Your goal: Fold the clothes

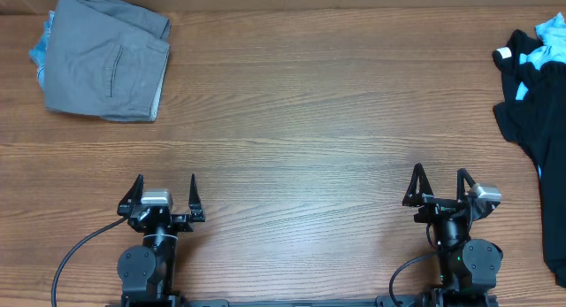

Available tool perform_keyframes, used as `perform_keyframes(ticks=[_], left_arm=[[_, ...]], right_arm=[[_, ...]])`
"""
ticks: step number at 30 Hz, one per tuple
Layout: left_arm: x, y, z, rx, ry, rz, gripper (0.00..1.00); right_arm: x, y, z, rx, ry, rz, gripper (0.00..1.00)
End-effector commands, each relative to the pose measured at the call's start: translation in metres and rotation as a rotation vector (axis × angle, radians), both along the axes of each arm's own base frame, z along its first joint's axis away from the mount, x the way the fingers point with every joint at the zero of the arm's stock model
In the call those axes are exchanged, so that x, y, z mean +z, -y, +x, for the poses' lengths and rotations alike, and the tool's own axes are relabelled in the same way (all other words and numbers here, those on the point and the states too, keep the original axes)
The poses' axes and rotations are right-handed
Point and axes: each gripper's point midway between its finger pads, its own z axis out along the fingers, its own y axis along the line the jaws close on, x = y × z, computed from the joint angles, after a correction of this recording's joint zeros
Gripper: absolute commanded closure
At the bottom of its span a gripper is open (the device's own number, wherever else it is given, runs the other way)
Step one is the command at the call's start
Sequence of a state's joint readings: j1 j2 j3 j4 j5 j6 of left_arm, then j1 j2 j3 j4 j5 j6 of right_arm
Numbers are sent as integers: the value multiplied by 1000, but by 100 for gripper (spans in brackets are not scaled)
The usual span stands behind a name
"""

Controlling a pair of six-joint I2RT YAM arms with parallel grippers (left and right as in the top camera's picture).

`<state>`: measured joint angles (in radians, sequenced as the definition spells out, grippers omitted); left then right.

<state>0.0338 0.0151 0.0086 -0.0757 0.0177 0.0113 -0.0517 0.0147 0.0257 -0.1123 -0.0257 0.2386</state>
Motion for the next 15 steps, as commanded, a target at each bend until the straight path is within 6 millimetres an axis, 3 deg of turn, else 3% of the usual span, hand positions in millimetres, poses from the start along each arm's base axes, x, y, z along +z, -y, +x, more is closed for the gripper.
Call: perform_keyframes(ticks=[1, 7, 9, 15], left_arm=[[-2, -3, 0, 14, -3, 20, 0], [-2, -3, 0, 14, -3, 20, 0], [-2, -3, 0, 14, -3, 20, 0], [-2, -3, 0, 14, -3, 20, 0]], right_arm=[[1, 2, 0, -9, 12, -5, 0], [2, 2, 0, -9, 17, -5, 0], [15, -2, 0, 14, 69, 17, 0], [48, -55, -12, 341, 145, 362, 0]])
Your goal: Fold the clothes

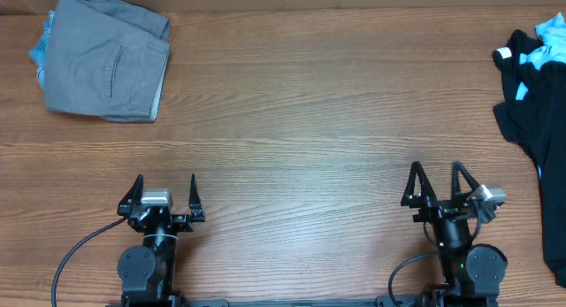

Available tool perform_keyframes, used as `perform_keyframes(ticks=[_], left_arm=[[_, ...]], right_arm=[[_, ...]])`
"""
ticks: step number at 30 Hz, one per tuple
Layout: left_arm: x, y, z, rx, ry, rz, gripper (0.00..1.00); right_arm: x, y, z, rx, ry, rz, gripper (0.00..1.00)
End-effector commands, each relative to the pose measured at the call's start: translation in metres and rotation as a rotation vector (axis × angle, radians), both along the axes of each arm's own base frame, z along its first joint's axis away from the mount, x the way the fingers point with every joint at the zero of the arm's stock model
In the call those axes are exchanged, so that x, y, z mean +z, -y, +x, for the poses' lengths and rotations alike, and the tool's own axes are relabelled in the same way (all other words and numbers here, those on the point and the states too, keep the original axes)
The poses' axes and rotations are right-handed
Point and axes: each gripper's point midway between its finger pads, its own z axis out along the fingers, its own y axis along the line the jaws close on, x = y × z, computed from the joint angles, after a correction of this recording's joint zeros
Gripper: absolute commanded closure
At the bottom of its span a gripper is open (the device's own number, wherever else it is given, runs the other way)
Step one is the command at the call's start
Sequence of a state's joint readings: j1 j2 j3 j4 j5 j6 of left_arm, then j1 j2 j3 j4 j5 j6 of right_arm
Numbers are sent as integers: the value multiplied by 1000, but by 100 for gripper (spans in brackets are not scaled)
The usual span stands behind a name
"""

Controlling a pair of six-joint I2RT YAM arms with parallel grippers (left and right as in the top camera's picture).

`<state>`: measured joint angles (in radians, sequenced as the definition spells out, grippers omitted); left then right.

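A folded grey garment (106, 59) lies at the table's far left, on top of a blue piece that shows at its left edge. A heap of black and light blue clothes (535, 86) lies unfolded at the right edge, running down that side and out of view. My left gripper (165, 190) stands open near the front edge at the left, nothing between its fingers. My right gripper (436, 180) stands open near the front edge at the right, empty and well short of the heap.
The wooden table (301, 139) spans the whole view. Both arm bases sit at the front edge, with a black cable (75, 254) curling off the left one.
My right gripper has turned slightly and shifted a little toward the far side. The left arm and the clothes have not moved.
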<state>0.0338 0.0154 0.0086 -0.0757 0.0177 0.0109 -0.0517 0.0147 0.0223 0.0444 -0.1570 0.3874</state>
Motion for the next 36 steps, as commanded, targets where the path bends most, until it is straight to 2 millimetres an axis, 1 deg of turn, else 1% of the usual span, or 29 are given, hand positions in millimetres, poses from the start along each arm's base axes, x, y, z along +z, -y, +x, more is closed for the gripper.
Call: perform_keyframes(ticks=[1, 3, 5, 7, 9, 12, 14, 17, 20, 21, 23, 26, 27, 32, 35, 36], left_arm=[[-2, -3, 0, 14, -3, 20, 0], [-2, -3, 0, 14, -3, 20, 0], [-2, -3, 0, 14, -3, 20, 0], [-2, -3, 0, 14, -3, 20, 0], [-2, -3, 0, 14, -3, 21, 0], [-2, -3, 0, 14, -3, 20, 0], [-2, -3, 0, 14, -3, 20, 0], [-2, -3, 0, 14, -3, 21, 0], [-2, -3, 0, 14, -3, 20, 0], [-2, -3, 0, 14, -3, 20, 0], [-2, -3, 0, 14, -3, 20, 0], [-2, -3, 0, 14, -3, 20, 0], [-2, -3, 0, 14, -3, 20, 0], [-2, -3, 0, 14, -3, 20, 0], [-2, -3, 0, 14, -3, 21, 0], [-2, -3, 0, 14, -3, 20, 0]], right_arm=[[15, -35, -11, 246, 6, 238, 0], [21, -37, -13, 266, 19, 281, 0], [32, -40, -17, 297, 57, 302, 0], [53, -48, -27, 360, 144, 267, 0], [73, -52, -36, 387, 224, 241, 0], [105, -52, -50, 381, 331, 166, 0], [123, -52, -56, 361, 363, 105, 0], [146, -47, -55, 305, 345, 48, 0], [167, -39, -44, 229, 304, -29, 0], [173, -34, -36, 192, 278, -50, 0], [179, -21, -18, 112, 207, -67, 0], [181, -4, 17, 24, 93, -57, 0], [179, 0, 32, 3, 52, -52, 0], [163, 26, 110, -85, -167, -48, 0], [150, 45, 153, -114, -320, -97, 0], [145, 51, 164, -122, -374, -110, 0]])
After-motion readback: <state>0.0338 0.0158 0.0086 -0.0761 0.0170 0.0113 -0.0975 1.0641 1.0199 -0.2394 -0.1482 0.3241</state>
